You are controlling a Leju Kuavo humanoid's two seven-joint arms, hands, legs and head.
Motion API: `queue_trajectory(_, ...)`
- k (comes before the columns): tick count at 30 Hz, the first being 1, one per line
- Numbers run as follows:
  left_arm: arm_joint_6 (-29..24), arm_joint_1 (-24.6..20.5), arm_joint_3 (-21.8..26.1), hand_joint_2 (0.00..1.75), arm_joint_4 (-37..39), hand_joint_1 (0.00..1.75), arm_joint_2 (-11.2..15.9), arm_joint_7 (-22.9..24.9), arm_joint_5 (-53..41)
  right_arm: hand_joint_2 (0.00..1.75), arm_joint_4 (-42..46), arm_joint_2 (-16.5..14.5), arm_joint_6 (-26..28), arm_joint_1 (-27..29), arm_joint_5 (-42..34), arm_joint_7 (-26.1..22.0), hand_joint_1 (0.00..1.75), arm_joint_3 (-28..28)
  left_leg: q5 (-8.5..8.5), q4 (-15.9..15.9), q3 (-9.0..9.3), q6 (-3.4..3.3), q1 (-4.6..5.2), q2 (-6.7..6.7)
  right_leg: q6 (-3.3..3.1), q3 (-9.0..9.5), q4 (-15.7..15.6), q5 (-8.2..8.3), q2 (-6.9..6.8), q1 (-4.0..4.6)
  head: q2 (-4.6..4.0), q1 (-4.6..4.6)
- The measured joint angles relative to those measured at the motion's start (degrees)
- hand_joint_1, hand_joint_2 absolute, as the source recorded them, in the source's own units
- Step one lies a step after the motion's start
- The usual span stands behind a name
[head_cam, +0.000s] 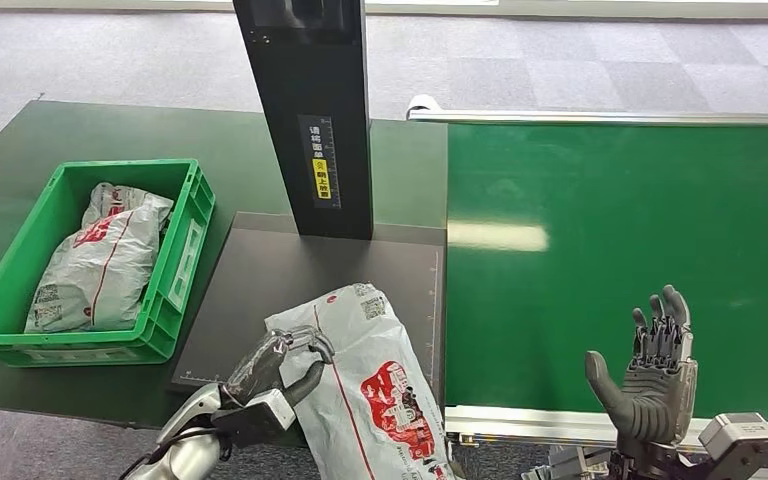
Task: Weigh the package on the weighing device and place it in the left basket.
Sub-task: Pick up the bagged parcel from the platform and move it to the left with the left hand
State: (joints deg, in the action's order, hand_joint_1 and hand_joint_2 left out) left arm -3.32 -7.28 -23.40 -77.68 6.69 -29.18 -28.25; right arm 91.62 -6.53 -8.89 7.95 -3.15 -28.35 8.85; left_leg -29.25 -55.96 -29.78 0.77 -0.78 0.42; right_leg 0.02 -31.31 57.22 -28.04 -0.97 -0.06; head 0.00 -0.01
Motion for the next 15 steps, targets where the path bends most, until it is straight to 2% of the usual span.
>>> queue_trajectory(14,-0.3,1.3,1.4,1.75,-1.0,1.74,0.0,-0.6,0.6,1.75,-0.2,1.0,0.6,-0.1,-1.0,-0.3,0.00,-1.5,0.00,0.0,-0.04,0.00,0.00,0.00,0.00,-0.03,0.0,0.00,0.00,0.00,0.00,0.00)
queue_trajectory(15,-0.3,1.3,1.4,1.75,-1.0,1.30,0.0,-0.7,0.6,1.75,-0.2,1.0,0.6,-0.1,-1.0,-0.3,0.00,-1.5,0.00,0.0,-0.04,0.00,0.00,0.00,0.00,-0.03,0.0,0.00,0.00,0.00,0.00,0.00)
